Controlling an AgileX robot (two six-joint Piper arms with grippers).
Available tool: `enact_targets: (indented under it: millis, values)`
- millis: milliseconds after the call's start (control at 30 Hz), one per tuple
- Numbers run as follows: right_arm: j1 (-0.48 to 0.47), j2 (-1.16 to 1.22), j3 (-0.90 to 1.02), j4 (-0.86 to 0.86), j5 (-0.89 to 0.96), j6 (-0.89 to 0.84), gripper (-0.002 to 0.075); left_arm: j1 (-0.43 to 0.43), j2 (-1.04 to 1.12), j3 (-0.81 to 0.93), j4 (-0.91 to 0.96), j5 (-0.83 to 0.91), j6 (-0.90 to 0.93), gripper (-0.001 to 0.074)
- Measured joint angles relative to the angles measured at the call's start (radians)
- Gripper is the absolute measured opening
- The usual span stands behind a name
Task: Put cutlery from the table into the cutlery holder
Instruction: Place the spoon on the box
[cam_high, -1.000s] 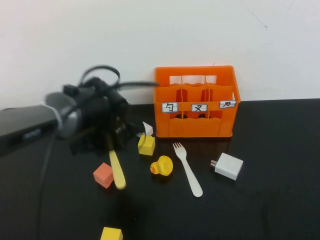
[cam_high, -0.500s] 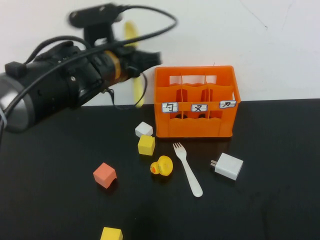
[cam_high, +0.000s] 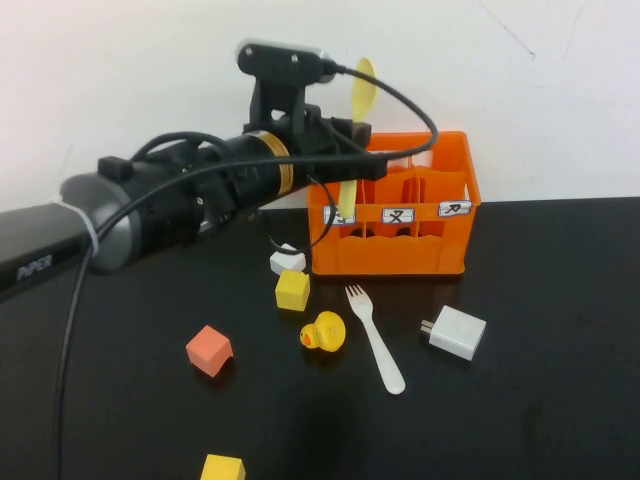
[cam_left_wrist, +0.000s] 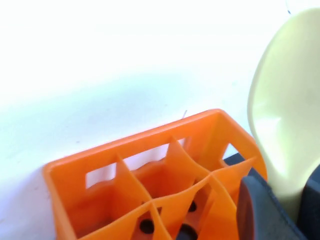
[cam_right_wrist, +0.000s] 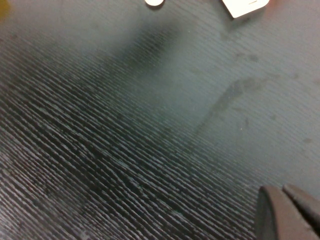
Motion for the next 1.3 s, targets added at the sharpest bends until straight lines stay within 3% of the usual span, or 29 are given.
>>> enact_targets:
  millis: [333, 533, 933, 1167, 1300]
  values:
    - [0.000, 0.000, 0.000, 0.002, 0.000, 0.000, -0.0002, 0.051, 0.087, 0.000, -0.431, -0.233, 0.431, 0.0095]
    - [0.000, 0.000, 0.000, 0.002, 0.000, 0.000, -0.0002, 0.072, 0.175, 0.000, -0.492, -0.350, 0.553, 0.0095]
    - [0.000, 0.000, 0.000, 0.002, 0.029, 0.000, -0.0002, 0.085, 0.262, 0.000, -0.518, -0.421, 0.595, 0.0097]
    - [0.000, 0.000, 0.000, 0.002, 0.033, 0.000, -0.0002, 0.085, 0.245, 0.000, -0.520, -0.414, 0.570, 0.0228]
    - [0.000, 0.000, 0.000, 0.002, 0.033, 0.000, -0.0002, 0.085, 0.187, 0.000, -0.518, -0.359, 0.570, 0.0260]
